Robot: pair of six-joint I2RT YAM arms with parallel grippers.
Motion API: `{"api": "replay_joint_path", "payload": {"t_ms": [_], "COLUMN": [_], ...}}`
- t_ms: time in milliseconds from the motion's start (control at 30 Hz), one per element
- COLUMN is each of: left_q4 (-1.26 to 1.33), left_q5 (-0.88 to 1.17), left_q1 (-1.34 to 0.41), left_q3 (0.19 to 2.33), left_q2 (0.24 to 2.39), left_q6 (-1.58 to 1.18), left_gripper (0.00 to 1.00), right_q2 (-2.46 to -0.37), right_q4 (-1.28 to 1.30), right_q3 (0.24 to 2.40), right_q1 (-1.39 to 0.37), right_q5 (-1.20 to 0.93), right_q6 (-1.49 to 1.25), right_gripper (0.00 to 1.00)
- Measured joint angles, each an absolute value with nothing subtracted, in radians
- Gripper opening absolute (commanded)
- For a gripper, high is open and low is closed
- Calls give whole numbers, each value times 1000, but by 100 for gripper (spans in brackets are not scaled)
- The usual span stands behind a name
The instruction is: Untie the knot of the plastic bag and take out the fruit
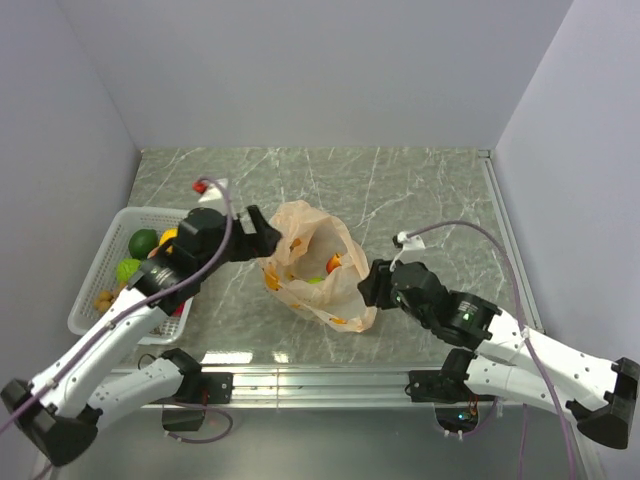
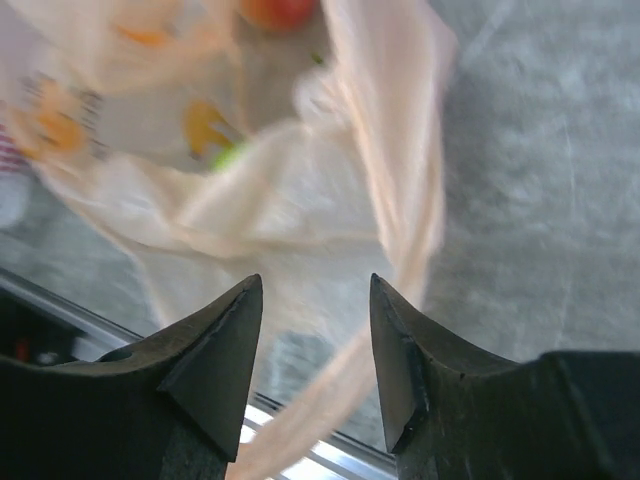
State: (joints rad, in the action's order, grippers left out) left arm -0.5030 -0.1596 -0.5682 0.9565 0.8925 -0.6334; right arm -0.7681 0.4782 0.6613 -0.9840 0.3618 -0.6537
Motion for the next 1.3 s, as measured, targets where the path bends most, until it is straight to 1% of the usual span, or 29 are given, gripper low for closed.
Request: {"api": "replay_joint_path", "payload": {"t_ms": [100,167,267,400,500,600,667,767,833,867,1000,1100,1233,1300], "left_q4": [-451,-427,-422,-415,-411,-401,-393,-370,-356,-350,-340,-345,-371,-376], "left_q5": [-155,-157,-173,-200,-233,-237,-236,-233,-233,-233,-235,-255,-293,-308], "left_q1": [-693,-751,-797,-837,-862,-888,-913,-944,-967,-981,-1045,-1087,-1105,-1111], "left_q3": [992,997,997,991,981,978,978,978,978,978,986,1008,1034,1048], "left_q2": [970,1019,1073,1105,1114,1134,1151,1179,1200,1211,1282,1353,1409,1426], "left_q6": [-636,-638,-645,-652,-651,-653,-653,-654,-656,-658,-665,-677,-727,-753], "left_gripper": [96,96,96,96,96,96,96,95,94,94,92,89,86,87], "right_q2": [-844,-939,-1085,-1264,-1328,-1328,-1314,-1281,-1263,-1260,-1262,-1266,-1250,-1238], "right_q4": [445,408,331,255,220,194,178,173,155,147,115,93,60,46], "right_q3": [754,831,912,916,842,714,632,522,500,495,479,471,445,430], "right_q1": [-984,-984,-984,-984,-990,-1009,-1023,-1032,-1032,-1032,-1032,-1032,-1021,-1016], "right_q5": [355,350,334,285,248,221,208,194,198,198,197,198,197,197], "right_q6": [-612,-586,-562,-564,-587,-626,-652,-691,-710,-717,-733,-745,-768,-779], "right_gripper": [57,57,57,57,55,53,49,40,37,34,31,30,29,29]}}
